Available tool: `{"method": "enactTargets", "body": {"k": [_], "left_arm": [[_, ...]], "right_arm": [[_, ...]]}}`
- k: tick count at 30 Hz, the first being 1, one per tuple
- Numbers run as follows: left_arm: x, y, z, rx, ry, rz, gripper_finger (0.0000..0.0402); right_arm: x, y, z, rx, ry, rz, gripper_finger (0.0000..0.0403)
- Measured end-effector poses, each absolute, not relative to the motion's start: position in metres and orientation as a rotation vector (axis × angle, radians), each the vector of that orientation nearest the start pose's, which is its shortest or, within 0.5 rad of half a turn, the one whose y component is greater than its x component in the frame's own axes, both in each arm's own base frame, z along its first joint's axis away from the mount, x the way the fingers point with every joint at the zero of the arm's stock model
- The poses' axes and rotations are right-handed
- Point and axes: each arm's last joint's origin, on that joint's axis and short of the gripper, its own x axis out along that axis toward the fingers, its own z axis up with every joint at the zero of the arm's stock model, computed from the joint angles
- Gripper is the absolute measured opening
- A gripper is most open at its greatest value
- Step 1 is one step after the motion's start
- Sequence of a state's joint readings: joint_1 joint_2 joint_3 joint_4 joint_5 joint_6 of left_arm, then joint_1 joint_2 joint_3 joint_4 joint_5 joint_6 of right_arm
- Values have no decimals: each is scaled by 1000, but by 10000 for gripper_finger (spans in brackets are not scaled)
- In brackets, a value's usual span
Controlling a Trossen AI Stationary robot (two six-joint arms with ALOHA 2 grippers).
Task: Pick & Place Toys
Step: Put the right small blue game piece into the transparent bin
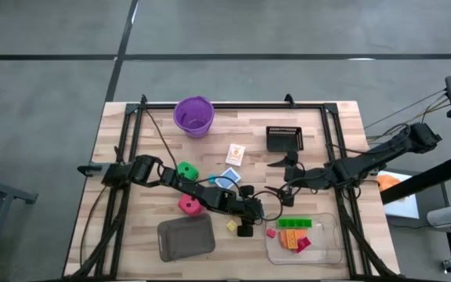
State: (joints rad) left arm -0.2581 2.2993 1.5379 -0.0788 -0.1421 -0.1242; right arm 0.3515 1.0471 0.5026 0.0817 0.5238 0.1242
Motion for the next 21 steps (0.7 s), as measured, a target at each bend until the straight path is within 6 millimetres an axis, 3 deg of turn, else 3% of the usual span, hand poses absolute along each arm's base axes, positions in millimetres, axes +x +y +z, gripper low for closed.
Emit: {"method": "enactTargets", "body": {"k": [5,12,21], "left_arm": [[464,-118,103,62,830,-62,191],[464,-118,103,64,831,-64,134],[462,-118,104,76,846,-64,134]], "right_arm": [[204,59,215,-75,411,-195,362],[204,59,215,-74,409,-194,362],[205,60,220,-91,359,-187,362]]}}
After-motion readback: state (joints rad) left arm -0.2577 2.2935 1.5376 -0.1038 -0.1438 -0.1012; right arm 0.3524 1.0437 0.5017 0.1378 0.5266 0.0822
